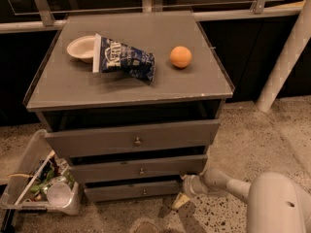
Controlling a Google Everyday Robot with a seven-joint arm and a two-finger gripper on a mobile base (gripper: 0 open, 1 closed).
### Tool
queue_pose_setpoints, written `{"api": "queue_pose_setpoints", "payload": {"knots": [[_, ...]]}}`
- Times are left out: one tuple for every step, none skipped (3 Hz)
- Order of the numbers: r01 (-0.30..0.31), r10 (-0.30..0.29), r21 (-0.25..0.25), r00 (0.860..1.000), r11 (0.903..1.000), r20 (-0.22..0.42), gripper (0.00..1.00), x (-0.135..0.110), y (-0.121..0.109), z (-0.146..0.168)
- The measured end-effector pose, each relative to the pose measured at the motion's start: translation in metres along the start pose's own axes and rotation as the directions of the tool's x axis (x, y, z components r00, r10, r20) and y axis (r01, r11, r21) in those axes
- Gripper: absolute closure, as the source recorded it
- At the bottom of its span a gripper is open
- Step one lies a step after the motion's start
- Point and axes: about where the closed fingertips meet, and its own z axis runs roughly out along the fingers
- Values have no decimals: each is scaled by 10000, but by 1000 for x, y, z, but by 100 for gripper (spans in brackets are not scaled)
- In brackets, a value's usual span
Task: Open bottom drawer
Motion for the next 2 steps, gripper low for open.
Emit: {"api": "queue_pose_setpoints", "payload": {"knots": [[206, -202, 421, 9997, 9989, -106, 0, 7, -13, 9], [342, -326, 794, 9992, 9963, -210, 0, 16, -14, 15]]}}
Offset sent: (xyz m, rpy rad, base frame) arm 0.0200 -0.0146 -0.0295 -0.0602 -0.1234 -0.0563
